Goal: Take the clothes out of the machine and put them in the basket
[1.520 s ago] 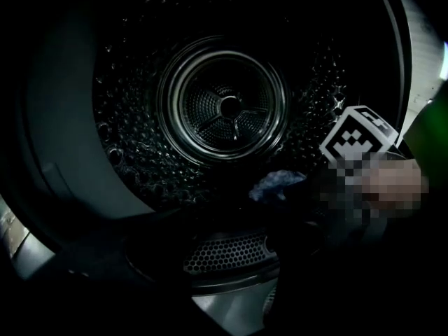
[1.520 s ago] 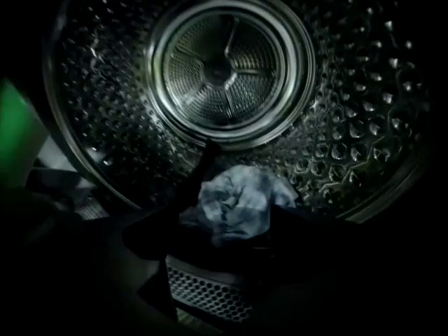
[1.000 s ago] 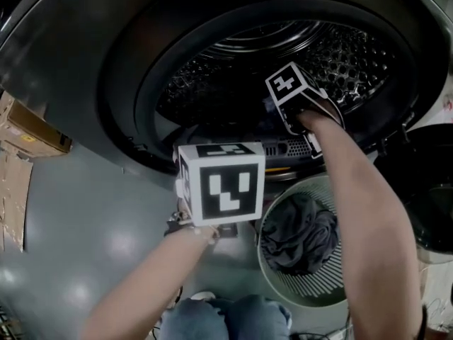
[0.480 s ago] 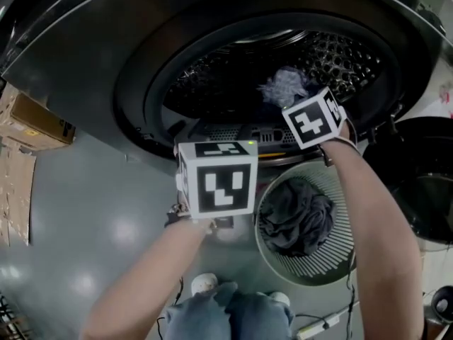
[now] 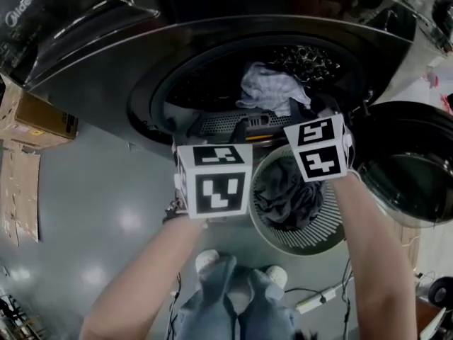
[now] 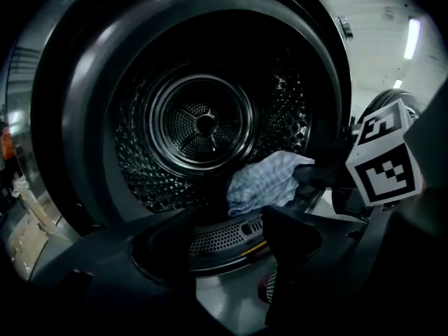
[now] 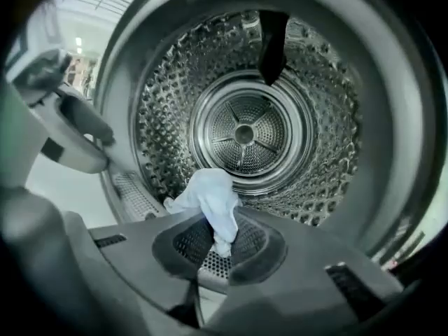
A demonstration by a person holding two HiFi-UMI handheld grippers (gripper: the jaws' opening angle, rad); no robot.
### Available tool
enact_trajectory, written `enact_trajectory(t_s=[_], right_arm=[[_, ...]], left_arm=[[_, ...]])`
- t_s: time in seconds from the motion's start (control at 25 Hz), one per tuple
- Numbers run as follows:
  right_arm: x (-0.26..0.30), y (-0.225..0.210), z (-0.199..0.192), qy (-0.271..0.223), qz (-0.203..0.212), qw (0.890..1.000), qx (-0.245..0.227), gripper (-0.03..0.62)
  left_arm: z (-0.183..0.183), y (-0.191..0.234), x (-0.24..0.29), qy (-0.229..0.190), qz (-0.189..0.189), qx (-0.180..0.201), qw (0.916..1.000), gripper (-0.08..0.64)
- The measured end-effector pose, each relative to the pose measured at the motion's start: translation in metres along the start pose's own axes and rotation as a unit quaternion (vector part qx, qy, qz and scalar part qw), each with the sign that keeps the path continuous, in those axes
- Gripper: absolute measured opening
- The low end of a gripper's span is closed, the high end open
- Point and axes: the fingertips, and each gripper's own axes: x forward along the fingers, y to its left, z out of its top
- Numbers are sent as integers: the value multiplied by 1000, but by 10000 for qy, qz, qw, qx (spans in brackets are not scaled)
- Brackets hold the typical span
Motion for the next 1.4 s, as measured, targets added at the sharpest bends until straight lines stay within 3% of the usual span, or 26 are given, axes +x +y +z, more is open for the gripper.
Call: enact_trajectory(t_s=[0.32, 0.6, 0.72, 1.0, 1.08, 1.2, 1.4], right_arm=[[-71, -5, 37, -145, 192, 9997, -20, 35], [-138, -10, 60, -136, 369, 9992, -33, 35], [-165, -17, 71, -159, 401, 9990, 146, 35], [-237, -33, 89, -459, 310, 9932, 1026, 36], [-255, -37, 93, -580, 273, 9922, 1065, 35], [-275, -38, 87, -564, 306, 9927, 1021, 37], [-279, -25, 41, 161, 514, 9913, 1202, 37]], left_arm=[[22, -5, -45, 162, 141, 187, 9996, 256], [43, -25, -85, 263, 11, 367, 9990, 253], [52, -33, -105, 232, -25, 426, 9988, 248], [52, -44, -131, 237, -150, 110, 9995, 198], [51, -48, -134, 229, -170, 68, 9996, 195], [43, -56, -137, 343, -218, 89, 9991, 190], [39, -73, -143, 422, -363, 229, 9982, 184]])
